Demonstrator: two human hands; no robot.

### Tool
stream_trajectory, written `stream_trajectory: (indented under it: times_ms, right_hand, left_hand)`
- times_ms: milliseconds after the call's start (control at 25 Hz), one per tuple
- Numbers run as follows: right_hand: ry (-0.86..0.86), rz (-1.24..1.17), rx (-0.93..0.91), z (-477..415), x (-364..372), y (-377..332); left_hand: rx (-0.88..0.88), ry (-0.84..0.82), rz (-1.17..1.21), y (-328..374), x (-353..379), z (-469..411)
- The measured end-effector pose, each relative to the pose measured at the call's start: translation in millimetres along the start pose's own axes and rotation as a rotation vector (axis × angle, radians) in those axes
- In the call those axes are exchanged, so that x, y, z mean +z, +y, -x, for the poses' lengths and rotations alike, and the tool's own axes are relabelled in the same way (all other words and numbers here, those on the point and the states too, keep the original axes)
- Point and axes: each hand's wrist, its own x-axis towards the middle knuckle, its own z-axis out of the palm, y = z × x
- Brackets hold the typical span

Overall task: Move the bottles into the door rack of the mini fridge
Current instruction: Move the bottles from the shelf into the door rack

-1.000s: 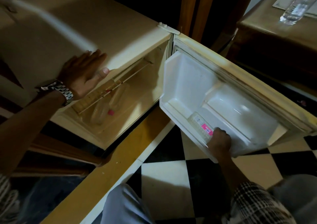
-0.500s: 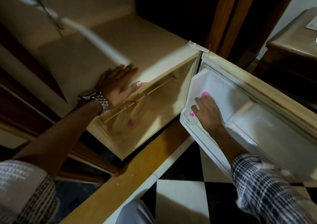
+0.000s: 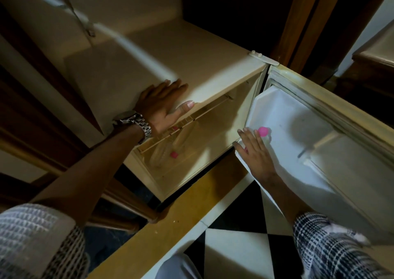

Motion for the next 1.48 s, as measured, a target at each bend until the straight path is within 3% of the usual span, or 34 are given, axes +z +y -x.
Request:
stream_trajectory:
  times_ms: [240,320,480,680,760,840,1000,1120,1240,1360,1480]
  right_hand:
    - [0.217,-0.234,0.366,15,9,-55]
    - [0.229,-0.354,0.254,25,12,-93]
    - [-0.055,-0.546,0.134,-50,5,-143]
    - [-0.62,-0.43,0.094,-156,18,-165]
    - [-0.718,-0.467,0.098,-162,31,-166]
    - [-0.709,-0.592,0.124,-157,39,-163]
    - [-0.662,-0.905,0.485,-138,49,-146]
    - [-0.53,-0.997,0.733,-112,41,-150]
    - [-0.414,-1.184,1.119,-100,27,-153]
    - [-0.532,-1.55,1.407,-88,17,-144]
    - [-0.705,-1.86,1.452,-56,7,-137]
  left_hand:
    - [0.015,0.021,0.022,-3,1,-1]
    - [0.014,0.022,0.021,-3,1,-1]
    - [0.01,0.018,0.018,1,-1,1]
    - [0.014,0.005,0.039,-1,1,1]
    - [0.018,0.012,0.039,-2,1,0]
    - [0.018,0.021,0.043,-2,2,-2]
    - [0.022,0.042,0.048,-3,4,-3]
    - [0.014,0.032,0.057,-3,3,-1]
    - [0.005,0.032,0.051,-2,2,1]
    - [0.006,0.041,0.051,-1,3,-1]
    - [0.008,0.039,0.048,-4,3,-1]
